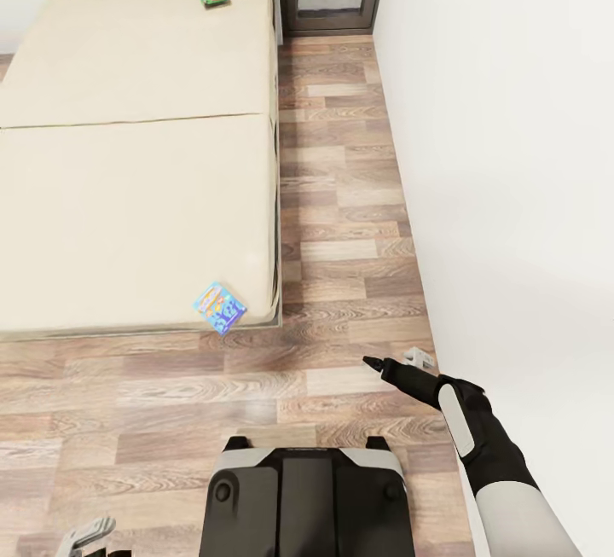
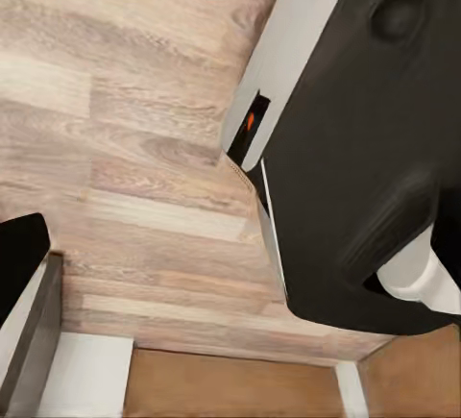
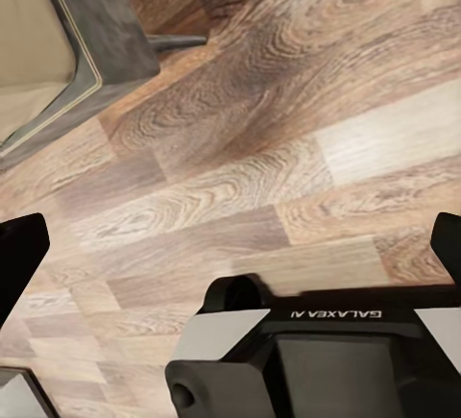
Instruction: Put all the toys in the child's room - the three board games (two on the bed and one on the table), the two jigsaw puzzles on the table, and the tennis ball on the table - inside the toy box on the table in the child's room.
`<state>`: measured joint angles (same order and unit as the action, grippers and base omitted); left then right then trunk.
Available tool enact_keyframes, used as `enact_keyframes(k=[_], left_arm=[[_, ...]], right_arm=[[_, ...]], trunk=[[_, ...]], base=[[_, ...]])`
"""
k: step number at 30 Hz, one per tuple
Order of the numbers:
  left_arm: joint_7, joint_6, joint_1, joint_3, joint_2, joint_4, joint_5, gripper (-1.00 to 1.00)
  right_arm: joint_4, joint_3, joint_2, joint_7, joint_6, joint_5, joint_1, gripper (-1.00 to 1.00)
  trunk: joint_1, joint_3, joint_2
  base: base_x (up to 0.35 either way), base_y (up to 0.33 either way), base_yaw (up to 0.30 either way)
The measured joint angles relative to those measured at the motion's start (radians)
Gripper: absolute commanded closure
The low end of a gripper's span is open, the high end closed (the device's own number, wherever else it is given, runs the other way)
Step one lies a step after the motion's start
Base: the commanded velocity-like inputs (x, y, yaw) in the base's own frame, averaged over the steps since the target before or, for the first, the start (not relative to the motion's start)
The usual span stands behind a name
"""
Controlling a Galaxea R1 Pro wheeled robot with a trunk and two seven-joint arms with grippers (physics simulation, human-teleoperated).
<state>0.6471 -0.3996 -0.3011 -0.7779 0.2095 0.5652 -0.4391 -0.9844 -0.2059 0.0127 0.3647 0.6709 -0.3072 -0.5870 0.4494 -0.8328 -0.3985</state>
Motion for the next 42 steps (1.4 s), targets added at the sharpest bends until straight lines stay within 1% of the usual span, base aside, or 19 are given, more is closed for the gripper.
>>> enact_keyframes(k=[1,2,3,5,6,7,8,10,11,13,15,17,21,25,28,42], left_arm=[[-0.071,0.041,0.001,0.002,-0.001,-0.066,-0.004,-1.0],[-0.112,0.063,0.001,0.003,-0.002,-0.106,-0.005,-1.0],[-0.196,0.107,0.003,0.004,-0.003,-0.184,-0.008,-1.0],[-0.382,0.208,0.003,0.005,-0.005,-0.359,-0.011,-1.0],[-0.431,0.238,0.002,0.004,-0.005,-0.402,-0.009,-1.0],[-0.523,0.298,0.004,0.005,-0.008,-0.461,-0.008,-1.0],[-0.568,0.328,0.005,0.004,-0.011,-0.483,-0.007,-1.0],[-0.704,0.403,0.021,0.003,-0.032,-0.528,-0.004,-1.0],[-0.754,0.424,0.027,0.002,-0.046,-0.539,-0.003,-1.0],[-0.802,0.444,0.032,0.003,-0.064,-0.549,-0.003,-1.0],[-0.82,0.452,0.034,0.003,-0.073,-0.553,-0.003,-1.0],[-0.838,0.462,0.036,0.003,-0.095,-0.557,-0.001,-1.0],[-0.847,0.466,0.037,0.002,-0.129,-0.559,-0.002,-1.0],[-0.849,0.467,0.038,0.001,-0.147,-0.56,-0.002,-1.0],[-0.85,0.468,0.038,0.0,-0.152,-0.559,-0.002,-1.0],[-0.851,0.469,0.039,0.0,-0.154,-0.559,-0.002,-1.0]], right_arm=[[0.0,0.0,0.0,0.0,0.0,0.0,0.0,-1.0],[0.0,0.0,0.0,0.0,0.0,0.0,0.0,-1.0],[0.0,0.0,0.0,0.0,0.0,0.0,0.0,-1.0],[0.0,0.0,0.0,-0.001,0.0,0.001,0.0,-1.0],[0.0,0.0,0.0,-0.001,0.0,0.001,0.0,-1.0],[0.0,0.0,0.0,0.0,0.0,0.001,0.0,-1.0],[0.0,0.0,0.0,-0.001,0.0,0.0,0.0,-1.0],[0.0,0.0,0.0,0.0,0.0,0.0,0.0,-1.0],[0.0,0.0,0.0,0.0,0.0,0.0,0.0,-1.0],[0.0,0.0,0.0,0.0,0.0,0.0,0.0,-1.0],[0.0,0.0,0.0,0.0,0.0,0.0,0.0,-1.0],[0.0,-0.001,-0.007,0.001,0.0,0.002,0.0,-1.0],[0.0,-0.002,-0.022,0.0,0.001,-0.003,0.0,-1.0],[0.001,-0.002,-0.033,0.0,0.001,-0.007,0.0,-1.0],[0.001,-0.002,-0.036,0.0,0.001,-0.008,0.0,-1.0],[0.001,-0.003,-0.039,0.001,0.001,-0.009,0.0,-1.0]], trunk=[[0.0,0.002,0.0],[0.0,0.003,0.0],[0.0,0.005,0.0],[0.0,0.008,0.0],[0.0,0.01,0.0],[0.0,0.011,0.0],[0.0,0.013,0.0],[0.0,0.016,0.0],[0.0,0.018,0.0],[0.0,0.021,0.0],[0.0,0.024,0.0],[0.0,0.028,0.0],[0.0,0.034,0.0],[0.0,0.041,0.0],[0.0,0.046,0.0],[0.0,0.069,0.0]], base=[[0.0,0.0,0.0],[0.0,0.0,0.0],[0.0,0.0,0.0],[0.0,0.0,0.0],[0.0,0.0,0.0],[0.0,0.0,0.0],[0.0,0.0,0.0],[0.0,0.0,0.0],[0.0,0.0,0.0],[0.0,0.0,0.0],[0.0,0.0,0.0],[0.0,0.0,0.0],[0.0,0.0,0.0],[0.0,0.0,0.0],[0.0,0.0,0.0],[0.0,0.0,0.0]])
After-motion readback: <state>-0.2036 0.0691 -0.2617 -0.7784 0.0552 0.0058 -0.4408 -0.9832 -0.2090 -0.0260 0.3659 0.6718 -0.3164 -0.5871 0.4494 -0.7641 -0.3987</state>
